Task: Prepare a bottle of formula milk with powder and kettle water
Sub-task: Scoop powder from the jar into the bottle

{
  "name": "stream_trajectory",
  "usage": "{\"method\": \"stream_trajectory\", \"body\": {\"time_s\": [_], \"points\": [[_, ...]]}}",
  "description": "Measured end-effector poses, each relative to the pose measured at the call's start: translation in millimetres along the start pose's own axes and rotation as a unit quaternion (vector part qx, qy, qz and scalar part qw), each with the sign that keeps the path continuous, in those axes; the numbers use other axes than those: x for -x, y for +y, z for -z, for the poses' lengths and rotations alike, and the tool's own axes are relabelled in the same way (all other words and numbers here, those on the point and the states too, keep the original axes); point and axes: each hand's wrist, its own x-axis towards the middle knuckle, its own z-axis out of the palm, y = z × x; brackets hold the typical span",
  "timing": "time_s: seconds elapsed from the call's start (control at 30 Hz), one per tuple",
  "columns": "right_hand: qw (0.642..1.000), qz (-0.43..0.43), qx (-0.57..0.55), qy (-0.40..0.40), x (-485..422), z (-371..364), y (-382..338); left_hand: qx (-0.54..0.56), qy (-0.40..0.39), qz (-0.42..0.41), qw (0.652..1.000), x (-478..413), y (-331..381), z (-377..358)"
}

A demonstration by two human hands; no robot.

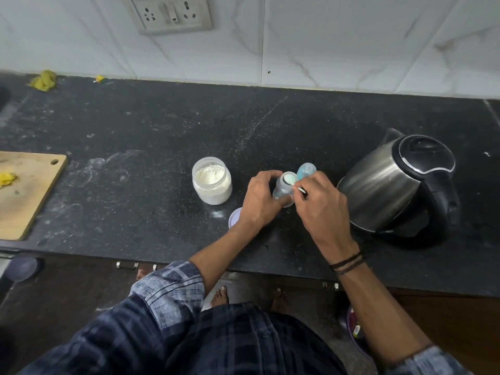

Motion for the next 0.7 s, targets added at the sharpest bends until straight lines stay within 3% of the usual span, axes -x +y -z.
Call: {"method": "stream_trajectory", "body": {"time_s": [0.7], "points": [[0.998,0.053,-0.016,-0.007,3.2,-3.8,5.1,0.0,-0.003,-0.003,1.0,0.4,2.1,1.3]]}}
